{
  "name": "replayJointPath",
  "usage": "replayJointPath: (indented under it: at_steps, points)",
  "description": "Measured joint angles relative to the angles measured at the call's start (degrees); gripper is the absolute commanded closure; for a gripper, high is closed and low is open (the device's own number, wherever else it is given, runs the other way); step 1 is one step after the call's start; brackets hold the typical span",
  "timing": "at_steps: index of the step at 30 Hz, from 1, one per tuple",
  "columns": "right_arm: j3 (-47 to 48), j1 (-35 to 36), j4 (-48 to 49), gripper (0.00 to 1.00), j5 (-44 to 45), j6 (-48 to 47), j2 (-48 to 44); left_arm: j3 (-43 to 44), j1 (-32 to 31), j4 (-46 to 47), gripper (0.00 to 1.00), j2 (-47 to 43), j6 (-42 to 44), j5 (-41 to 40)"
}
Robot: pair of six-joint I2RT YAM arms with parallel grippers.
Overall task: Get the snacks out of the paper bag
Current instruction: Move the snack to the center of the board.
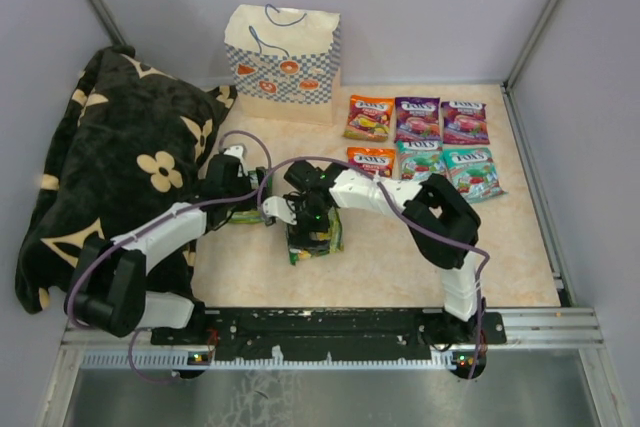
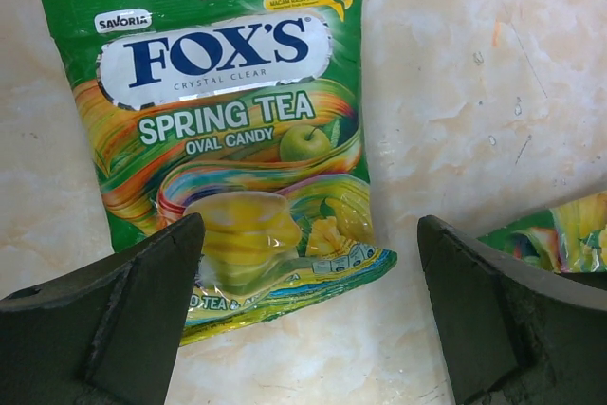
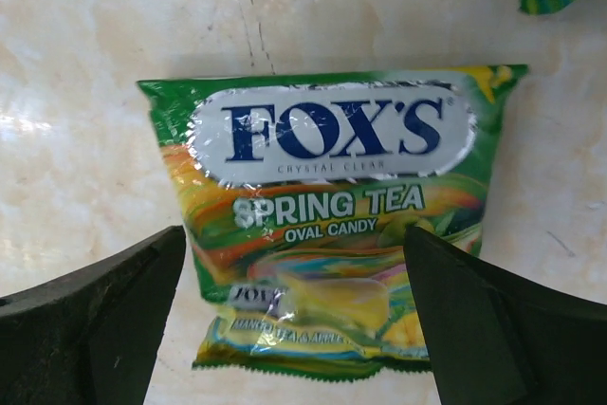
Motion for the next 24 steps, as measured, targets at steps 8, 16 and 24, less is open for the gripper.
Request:
replayJointPath:
  at_steps: [8,16,24]
  points:
    - [-6.8,-1.1,13.0,0.01,3.4,4.5,0.0,0.0,2.2,0.6,0.01,2.4,-0.2,2.3]
    - [-12.0,-3.8,30.9,0.01,17.7,34.1,-1.3,3.8,3.0,0.6,0.01,7.2,0.0,1.4]
    - [-4.2,-5.3,31.9,0.01,26.0,63.6,3.4,10.7,3.9,0.3,0.01,14.4,0.6,-0.3]
